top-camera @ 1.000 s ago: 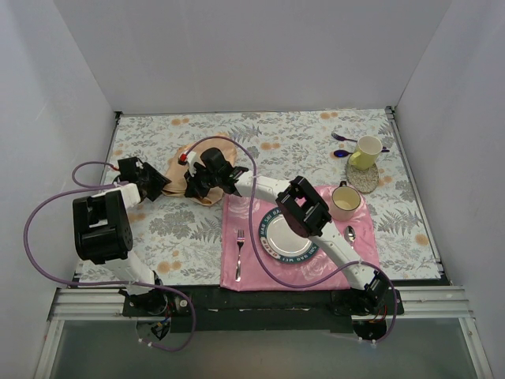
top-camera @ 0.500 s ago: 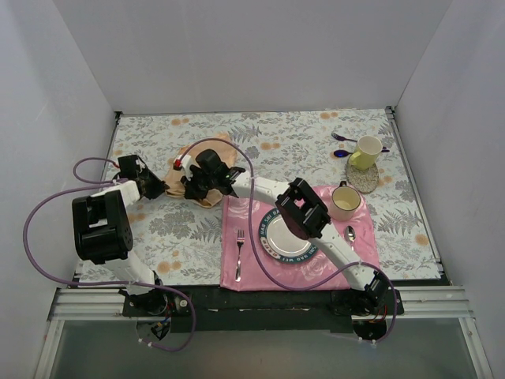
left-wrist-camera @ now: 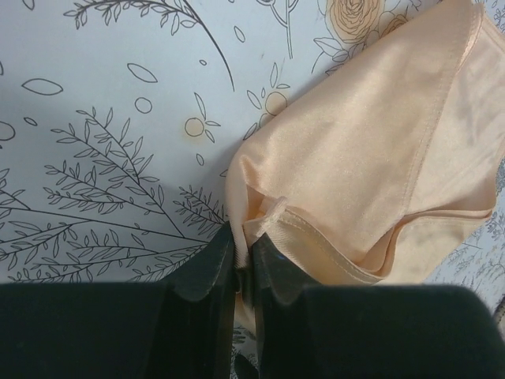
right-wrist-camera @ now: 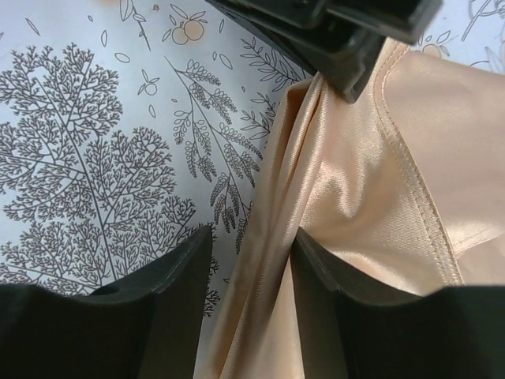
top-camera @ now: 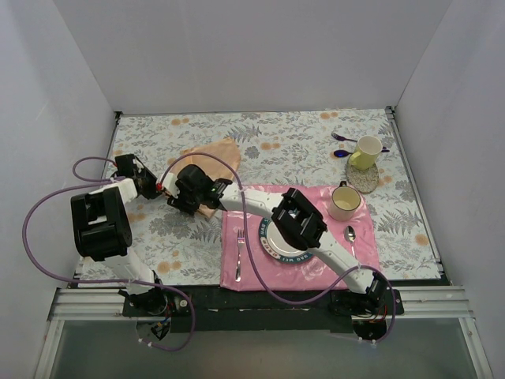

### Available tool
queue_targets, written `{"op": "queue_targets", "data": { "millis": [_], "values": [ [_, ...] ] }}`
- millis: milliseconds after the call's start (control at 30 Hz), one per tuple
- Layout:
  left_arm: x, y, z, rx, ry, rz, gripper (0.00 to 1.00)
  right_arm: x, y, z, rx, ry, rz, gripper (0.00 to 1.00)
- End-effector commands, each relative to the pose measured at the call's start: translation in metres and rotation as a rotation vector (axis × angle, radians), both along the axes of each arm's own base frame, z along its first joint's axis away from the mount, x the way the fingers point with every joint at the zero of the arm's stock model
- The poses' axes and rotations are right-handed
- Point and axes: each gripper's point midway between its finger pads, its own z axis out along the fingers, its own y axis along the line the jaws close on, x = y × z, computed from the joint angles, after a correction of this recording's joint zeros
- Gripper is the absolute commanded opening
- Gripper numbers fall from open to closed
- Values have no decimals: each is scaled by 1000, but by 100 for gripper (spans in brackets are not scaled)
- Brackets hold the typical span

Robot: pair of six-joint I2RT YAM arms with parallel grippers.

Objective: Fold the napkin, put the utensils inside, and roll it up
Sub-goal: Roll the napkin with the utensil

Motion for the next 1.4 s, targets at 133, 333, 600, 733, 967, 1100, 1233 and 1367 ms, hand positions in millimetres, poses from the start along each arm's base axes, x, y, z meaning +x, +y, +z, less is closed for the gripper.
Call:
{"op": "queue_targets", "data": {
  "millis": [133,333,600,733,967,1100,1233,1367],
  "values": [
    [-14,6,-15,17,82,-14,0,21,-15,21,-89,-240,-109,42],
    [-16,8,-18,0,96,-5,0,12,-9,9,-93,-250,-88,38],
    [-14,10,-21,-21,109,9,5,8,-7,-1,-106,-292,-96,28],
    [-13,10,-14,-27,95,25,26,6,-2,10,-52,-235,-97,1],
    [-17,18,18,41,14,59,50,0,-3,11,62,47,-51,1],
    [-26,21,39,75,-48,94,61,8,-10,15,140,231,-46,1],
    [-42,11,38,48,-41,77,63,23,-19,18,210,402,-69,1],
    [-57,-16,43,-62,-58,28,81,23,-25,16,256,532,-43,1]
  ]
}}
